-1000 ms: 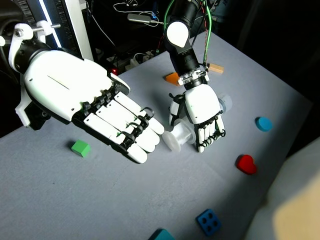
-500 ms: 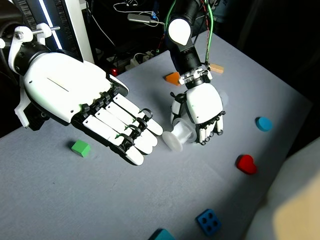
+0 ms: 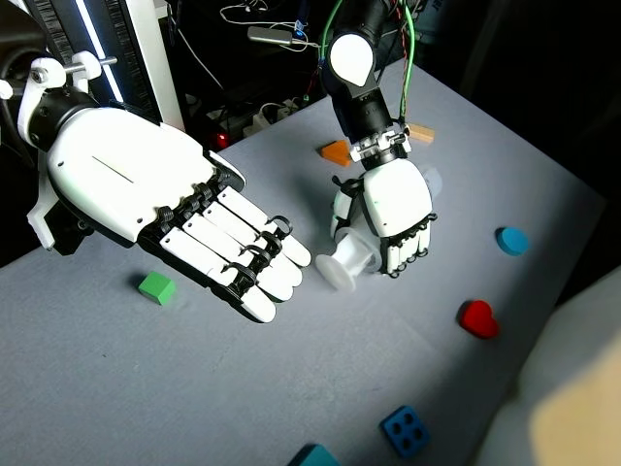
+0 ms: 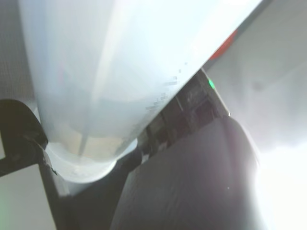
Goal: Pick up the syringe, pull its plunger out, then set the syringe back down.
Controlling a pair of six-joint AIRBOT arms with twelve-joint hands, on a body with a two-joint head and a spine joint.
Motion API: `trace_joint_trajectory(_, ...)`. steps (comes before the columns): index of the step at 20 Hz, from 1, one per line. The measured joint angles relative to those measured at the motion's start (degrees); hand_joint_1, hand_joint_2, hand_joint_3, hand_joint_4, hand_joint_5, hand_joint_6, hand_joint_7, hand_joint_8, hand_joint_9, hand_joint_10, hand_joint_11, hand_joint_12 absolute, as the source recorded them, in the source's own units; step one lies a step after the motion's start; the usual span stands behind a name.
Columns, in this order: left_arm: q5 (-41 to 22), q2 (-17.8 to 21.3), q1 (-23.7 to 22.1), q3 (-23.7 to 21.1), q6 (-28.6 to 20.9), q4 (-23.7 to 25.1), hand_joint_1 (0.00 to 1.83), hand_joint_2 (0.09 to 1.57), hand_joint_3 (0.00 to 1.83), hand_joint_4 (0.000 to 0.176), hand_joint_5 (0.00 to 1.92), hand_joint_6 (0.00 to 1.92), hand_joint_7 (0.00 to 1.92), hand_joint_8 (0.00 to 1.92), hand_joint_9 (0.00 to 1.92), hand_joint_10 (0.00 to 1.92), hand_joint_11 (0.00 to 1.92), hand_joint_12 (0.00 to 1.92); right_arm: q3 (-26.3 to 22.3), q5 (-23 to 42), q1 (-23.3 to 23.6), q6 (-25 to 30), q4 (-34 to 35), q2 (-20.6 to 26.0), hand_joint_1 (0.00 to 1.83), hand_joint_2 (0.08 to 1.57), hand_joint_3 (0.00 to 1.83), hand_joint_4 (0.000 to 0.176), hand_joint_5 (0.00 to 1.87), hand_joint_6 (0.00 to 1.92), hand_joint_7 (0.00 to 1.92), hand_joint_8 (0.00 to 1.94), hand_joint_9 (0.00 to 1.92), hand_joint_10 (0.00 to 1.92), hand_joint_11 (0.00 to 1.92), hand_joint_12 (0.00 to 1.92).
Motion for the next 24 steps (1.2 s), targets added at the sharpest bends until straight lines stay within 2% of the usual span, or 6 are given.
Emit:
trace_joint_trajectory(4, -1.79, 2.71, -5.25, -0.79, 4.48, 1.27, 1.34, 1.20, 0.00, 0.000, 0.83, 1.22, 0.78, 1.25, 0.68, 1.50, 0.50, 1.41, 0.00, 0.20, -0.39, 1.49, 0.15, 0.00, 0.62, 0.87, 0.00, 0.000, 0.04, 0.00, 0.06, 0.00, 0.05, 0.01, 0.00, 0.34)
trace_joint_trajectory(8, -2.19, 5.99, -7.85, -2.95, 6.97, 0.83, 1.34, 1.20, 0.00, 0.000, 0.84, 1.22, 0.77, 1.26, 0.68, 1.50, 0.50, 1.40, 0.00, 1.05, -0.39, 7.98, -0.11, 0.00, 0.75, 0.89, 0.00, 0.000, 0.07, 0.01, 0.11, 0.01, 0.11, 0.02, 0.00, 0.33)
trace_joint_trajectory(10, -2.27, 7.13, -8.92, -3.82, 8.90, -0.52, 1.34, 1.21, 0.00, 0.000, 0.82, 1.24, 0.75, 1.29, 0.67, 1.52, 0.48, 1.44, 0.00, 2.21, -0.39, 15.45, -0.33, 0.00, 0.83, 0.92, 0.00, 0.000, 0.13, 0.01, 0.16, 0.01, 0.16, 0.01, 0.00, 0.38)
trace_joint_trajectory(14, -3.39, 8.20, -10.86, -4.66, 11.04, -0.17, 1.34, 1.21, 0.00, 0.000, 0.83, 1.23, 0.78, 1.26, 0.68, 1.50, 0.52, 1.42, 1.11, 2.51, -1.01, 31.50, -7.23, -0.70, 0.97, 0.95, 0.00, 0.000, 0.17, 0.01, 0.20, 0.01, 0.19, 0.01, 0.00, 0.37)
trace_joint_trajectory(18, -5.86, 8.66, -11.54, -6.58, 11.43, 1.75, 1.34, 1.21, 0.00, 0.000, 0.82, 1.24, 0.77, 1.26, 0.69, 1.50, 0.50, 1.43, 7.21, -0.17, -1.03, 49.94, -16.44, -4.98, 1.03, 0.94, 0.00, 0.000, 0.22, 0.01, 0.26, 0.01, 0.24, 0.01, 0.00, 0.53)
trace_joint_trajectory(24, -6.03, 8.68, -11.54, -6.58, 11.58, 1.95, 1.34, 1.21, 0.00, 0.000, 0.82, 1.22, 0.77, 1.28, 0.69, 1.50, 0.51, 1.42, 15.26, -3.48, -0.22, 62.60, -16.76, -11.21, 1.03, 0.94, 0.00, 0.000, 0.23, 0.01, 0.30, 0.02, 0.26, 0.01, 0.00, 0.50)
